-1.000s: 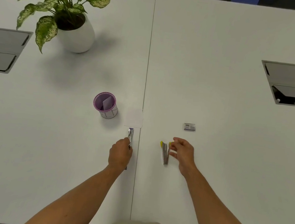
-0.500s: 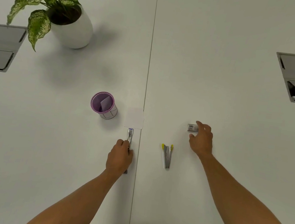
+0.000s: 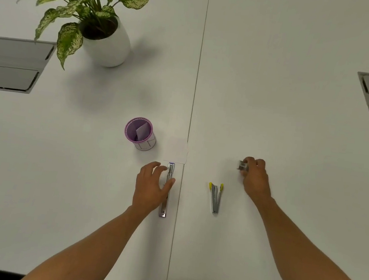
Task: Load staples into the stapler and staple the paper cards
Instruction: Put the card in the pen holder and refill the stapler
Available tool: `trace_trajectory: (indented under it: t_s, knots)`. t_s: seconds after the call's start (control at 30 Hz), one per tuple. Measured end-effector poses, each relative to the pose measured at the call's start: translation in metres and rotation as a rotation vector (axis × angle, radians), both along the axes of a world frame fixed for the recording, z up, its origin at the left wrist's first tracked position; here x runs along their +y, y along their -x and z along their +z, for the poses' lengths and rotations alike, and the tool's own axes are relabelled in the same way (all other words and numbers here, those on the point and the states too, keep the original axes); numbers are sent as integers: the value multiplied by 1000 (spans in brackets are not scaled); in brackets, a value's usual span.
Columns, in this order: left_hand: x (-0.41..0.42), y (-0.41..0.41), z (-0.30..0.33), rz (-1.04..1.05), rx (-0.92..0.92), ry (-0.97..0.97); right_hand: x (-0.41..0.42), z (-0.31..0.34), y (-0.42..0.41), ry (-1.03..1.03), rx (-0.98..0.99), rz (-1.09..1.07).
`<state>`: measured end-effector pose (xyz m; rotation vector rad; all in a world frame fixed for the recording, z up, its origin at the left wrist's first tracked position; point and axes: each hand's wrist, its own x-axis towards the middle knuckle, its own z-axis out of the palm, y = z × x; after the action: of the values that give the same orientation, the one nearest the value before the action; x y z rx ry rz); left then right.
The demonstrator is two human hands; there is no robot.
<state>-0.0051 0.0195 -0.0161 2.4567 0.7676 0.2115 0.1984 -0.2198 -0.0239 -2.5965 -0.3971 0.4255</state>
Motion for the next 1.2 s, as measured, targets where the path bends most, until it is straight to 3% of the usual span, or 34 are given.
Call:
trace_trajectory:
  t_s: [0.23,0.4,0.57,0.83,0.93,1.1,1.2]
  knots:
    - [-21,-26,23,-331,68,-77,33,21,52,-247,152,2]
    - [-40,-24,29,-422,138,170,43,27,87,-307,238,78]
    - [-43,-22,32,-376,104,273,44,32,103,-288,222,142]
    - [-43,-15,38,-382,90,344,41,38,116,-432,223,76]
    - [-44,-13,38,-318,64,365,38,43,119,-572,325,-24]
    - [-47,-14,40,-189,19,488,38,56,123,-874,608,-422]
    - [-51,-17,43,-165,7,548,44,60,127,-931,659,-502]
